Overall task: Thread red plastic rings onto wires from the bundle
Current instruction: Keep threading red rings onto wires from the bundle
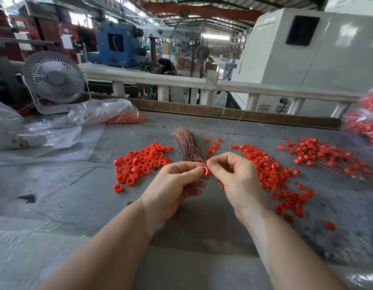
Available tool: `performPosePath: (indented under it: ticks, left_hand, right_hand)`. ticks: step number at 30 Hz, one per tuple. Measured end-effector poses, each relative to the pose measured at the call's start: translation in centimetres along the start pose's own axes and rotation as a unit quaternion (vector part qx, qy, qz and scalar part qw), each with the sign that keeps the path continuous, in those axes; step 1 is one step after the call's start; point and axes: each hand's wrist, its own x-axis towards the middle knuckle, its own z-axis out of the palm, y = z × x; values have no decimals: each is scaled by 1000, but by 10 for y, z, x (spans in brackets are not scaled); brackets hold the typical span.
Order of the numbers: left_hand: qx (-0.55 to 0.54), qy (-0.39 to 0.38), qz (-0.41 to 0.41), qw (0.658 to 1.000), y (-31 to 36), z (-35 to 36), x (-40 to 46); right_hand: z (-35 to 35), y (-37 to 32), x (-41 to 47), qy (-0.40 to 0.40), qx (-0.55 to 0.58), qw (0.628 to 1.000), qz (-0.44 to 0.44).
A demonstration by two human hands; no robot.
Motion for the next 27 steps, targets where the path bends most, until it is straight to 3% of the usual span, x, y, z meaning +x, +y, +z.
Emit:
performPosePath:
  ticks: [8, 15, 19, 27]
  left_hand:
    - [-8, -28, -14, 999, -2, 3, -1]
    - [-8, -23, 17, 1000, -4, 1, 1]
    - [24, -60, 45, 997, -6, 3, 0]
    - [148, -31, 106, 983, -8, 4, 0]
  right_hand:
    - [0, 3, 1, -15, -32, 999, -10]
    - [2, 1, -1, -26, 37, 998, 33]
    - [5, 2, -4, -90, 70, 989, 93]
    - [6, 0, -5, -77, 53, 994, 65]
